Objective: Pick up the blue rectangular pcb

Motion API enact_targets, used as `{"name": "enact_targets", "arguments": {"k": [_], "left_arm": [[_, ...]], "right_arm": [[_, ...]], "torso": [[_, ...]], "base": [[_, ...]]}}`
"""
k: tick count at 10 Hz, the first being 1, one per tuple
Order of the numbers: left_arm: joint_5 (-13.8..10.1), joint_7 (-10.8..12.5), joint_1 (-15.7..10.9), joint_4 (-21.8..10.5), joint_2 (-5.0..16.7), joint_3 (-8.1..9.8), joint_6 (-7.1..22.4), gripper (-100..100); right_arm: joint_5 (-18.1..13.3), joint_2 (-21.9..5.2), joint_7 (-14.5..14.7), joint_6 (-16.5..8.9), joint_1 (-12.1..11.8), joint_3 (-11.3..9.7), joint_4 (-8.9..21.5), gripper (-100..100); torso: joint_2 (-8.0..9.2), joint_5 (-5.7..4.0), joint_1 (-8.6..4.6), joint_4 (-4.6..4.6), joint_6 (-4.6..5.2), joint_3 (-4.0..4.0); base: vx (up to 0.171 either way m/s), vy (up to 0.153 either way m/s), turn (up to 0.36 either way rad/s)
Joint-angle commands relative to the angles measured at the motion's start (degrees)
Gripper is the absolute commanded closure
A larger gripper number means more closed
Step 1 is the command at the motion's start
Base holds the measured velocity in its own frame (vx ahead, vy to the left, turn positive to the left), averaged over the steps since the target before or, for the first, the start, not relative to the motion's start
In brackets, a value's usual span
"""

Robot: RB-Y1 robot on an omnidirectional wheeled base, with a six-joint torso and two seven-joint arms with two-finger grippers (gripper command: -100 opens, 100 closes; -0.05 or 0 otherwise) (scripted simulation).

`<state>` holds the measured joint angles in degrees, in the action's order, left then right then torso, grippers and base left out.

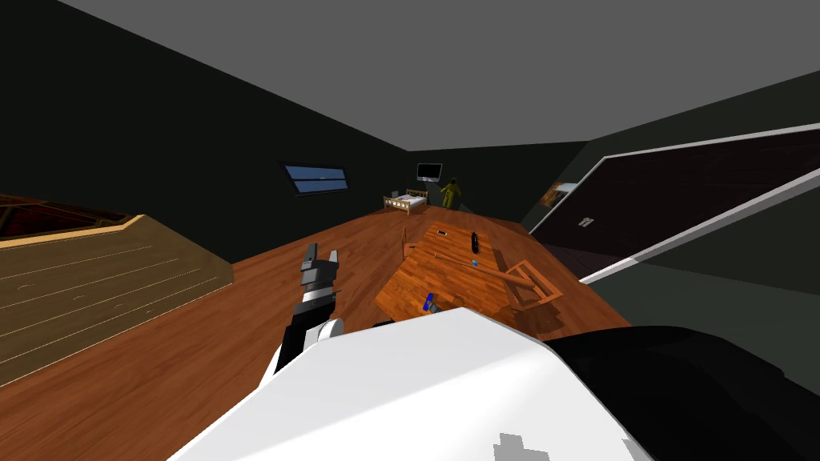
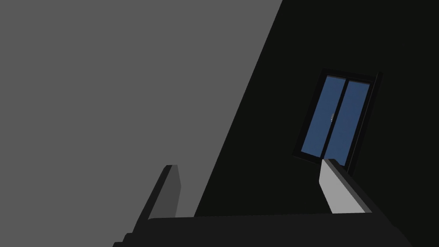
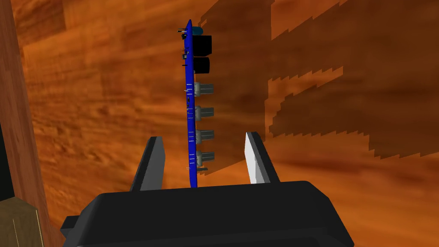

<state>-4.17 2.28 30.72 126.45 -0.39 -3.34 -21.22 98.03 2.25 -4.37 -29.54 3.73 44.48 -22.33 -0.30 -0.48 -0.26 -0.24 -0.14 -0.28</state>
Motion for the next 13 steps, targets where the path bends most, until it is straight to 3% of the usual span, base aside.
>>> {"name": "enact_targets", "arguments": {"k": [1, 4, 5, 6, 8, 9, 11, 13], "left_arm": [[0.0, 0.0, 0.0, 0.0, 0.0, 0.0, 0.0, 0], [0.0, 0.0, 0.0, 0.0, 0.0, 0.0, 0.0, 0], [0.0, 0.0, 0.0, 0.0, 0.0, 0.0, 0.0, 0], [0.0, 0.0, 0.0, 0.0, 0.0, 0.0, 0.0, 0], [0.0, 0.0, 0.0, 0.0, 0.0, 0.0, 0.0, 0], [0.0, 0.0, 0.0, 0.0, 0.0, 0.0, 0.0, 0], [0.0, 0.0, 0.0, 0.0, 0.0, 0.0, 0.0, 0], [0.0, 0.0, 0.0, 0.0, 0.0, 0.0, 0.0, 0]], "right_arm": [[0.0, 0.0, 0.0, 0.0, 0.0, 0.0, 0.0, 100], [0.03, 0.21, -0.04, -0.42, 0.18, -0.08, -0.03, 100], [0.04, 0.22, -0.04, -0.42, 0.18, -0.07, -0.03, 0], [-0.81, 0.27, -1.87, -0.56, -1.45, -0.13, -1.96, 100], [-0.81, 0.27, -1.87, -0.56, -1.45, -0.13, -1.96, 100], [-1.67, 0.18, -3.65, -1.11, -2.85, -0.19, -3.8, 100], [-1.67, 0.18, -2.81, -1.11, -2.85, -0.19, -2.79, 100], [-2.53, 0.09, -6.16, -1.65, -4.25, -0.26, -5.91, 100]], "torso": [[0.0, 0.0, 0.0, 0.0, 0.0, 0.0], [-0.4, -0.15, -0.31, -0.25, 0.01, -0.33], [-0.43, -0.15, -0.32, -0.26, 0.01, -0.35], [-0.45, -0.15, -0.33, -0.27, 0.01, -0.36], [-0.45, -0.16, -0.38, -0.28, 0.02, -0.37], [-0.45, -0.14, -0.34, -0.27, 0.02, -0.36], [-0.43, -0.17, -0.38, -0.32, 0.04, -0.38], [-0.44, -0.16, -0.36, -0.32, 0.04, -0.38]], "base": [[0.0, 0.0, 0.0], [-0.002, 0.002, 0.001], [0.0, 0.0, 0.0], [0.022, -0.009, 0.032], [0.0, -0.006, 0.017], [0.003, -0.003, 0.036], [0.002, -0.007, 0.024], [0.005, 0.016, 0.065]]}}
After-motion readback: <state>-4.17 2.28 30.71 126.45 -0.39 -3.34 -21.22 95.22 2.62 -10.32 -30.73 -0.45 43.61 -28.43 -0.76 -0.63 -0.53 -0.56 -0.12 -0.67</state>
